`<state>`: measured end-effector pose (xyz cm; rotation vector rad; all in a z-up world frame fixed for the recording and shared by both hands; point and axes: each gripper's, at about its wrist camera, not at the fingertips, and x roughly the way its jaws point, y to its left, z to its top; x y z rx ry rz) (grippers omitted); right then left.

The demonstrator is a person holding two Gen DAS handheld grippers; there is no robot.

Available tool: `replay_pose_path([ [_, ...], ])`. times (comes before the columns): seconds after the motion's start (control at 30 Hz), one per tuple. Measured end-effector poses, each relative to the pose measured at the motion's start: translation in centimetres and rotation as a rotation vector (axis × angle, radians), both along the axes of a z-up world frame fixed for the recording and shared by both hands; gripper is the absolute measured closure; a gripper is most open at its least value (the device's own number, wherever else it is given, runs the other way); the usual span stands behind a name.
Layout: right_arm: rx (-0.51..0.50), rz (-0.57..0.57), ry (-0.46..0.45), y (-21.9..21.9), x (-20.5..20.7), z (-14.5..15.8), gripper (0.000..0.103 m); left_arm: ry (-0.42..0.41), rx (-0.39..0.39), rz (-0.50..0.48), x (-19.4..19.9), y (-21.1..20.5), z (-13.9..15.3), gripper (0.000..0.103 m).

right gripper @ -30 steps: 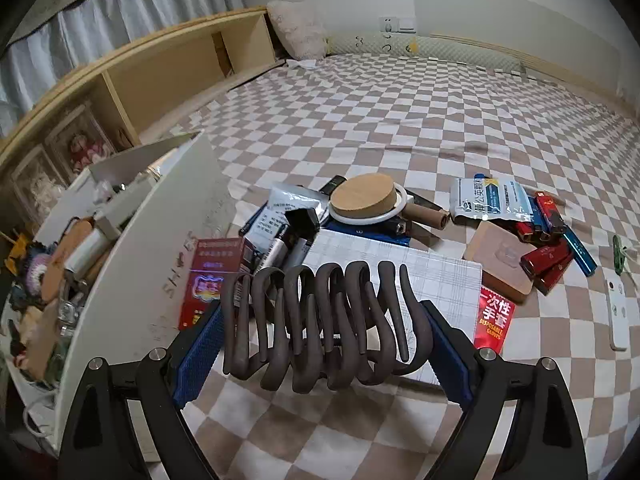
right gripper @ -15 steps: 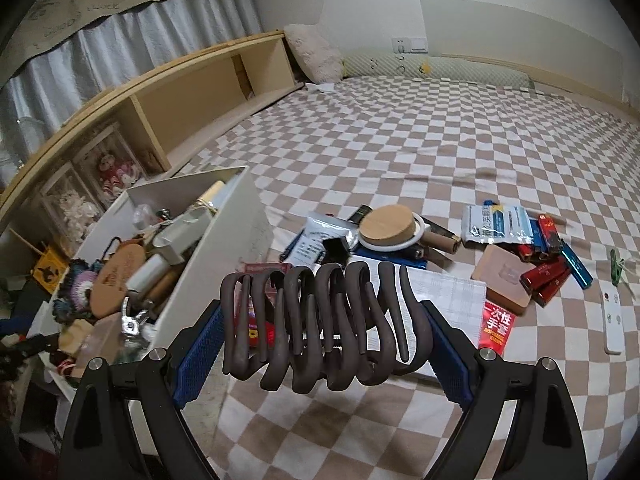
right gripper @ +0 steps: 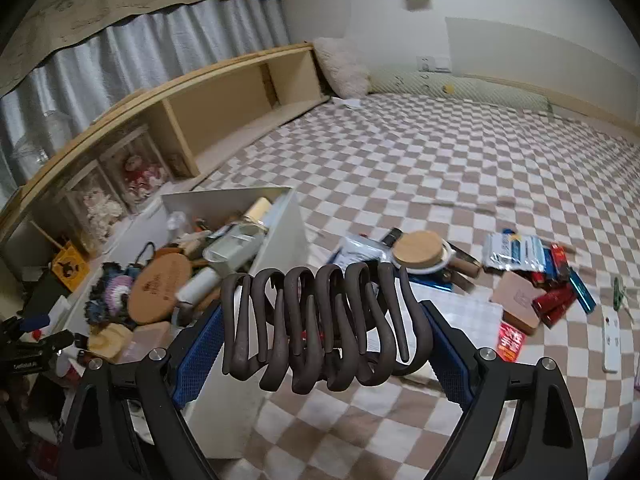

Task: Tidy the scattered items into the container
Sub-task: 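Lower the black claw clip into the white box and open the right gripper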

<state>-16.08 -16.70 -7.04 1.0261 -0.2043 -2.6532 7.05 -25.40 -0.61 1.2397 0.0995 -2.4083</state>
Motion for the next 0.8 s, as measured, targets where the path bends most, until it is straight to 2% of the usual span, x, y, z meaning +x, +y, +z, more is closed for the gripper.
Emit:
replay_pose_path([
  [0.13, -0.001, 0.039, 0.027, -1.4, 0.4, 1.4, 0.010, 0.092, 0.081, 0.006, 0.5, -0.9, 1.1, 0.008],
  [0.4, 0.007, 0.129, 0.047, -4.6, -0.3, 3.6, 0.010, 0.174, 0.159, -0.019, 0.9, -1.2, 1.7, 0.008],
  [0.8, 0.069, 0.311, -0.009, -12.2, -2.1, 2.9, 0.010, 0.224, 0.215, -0.025, 0.8, -3.1, 1.6, 0.007],
])
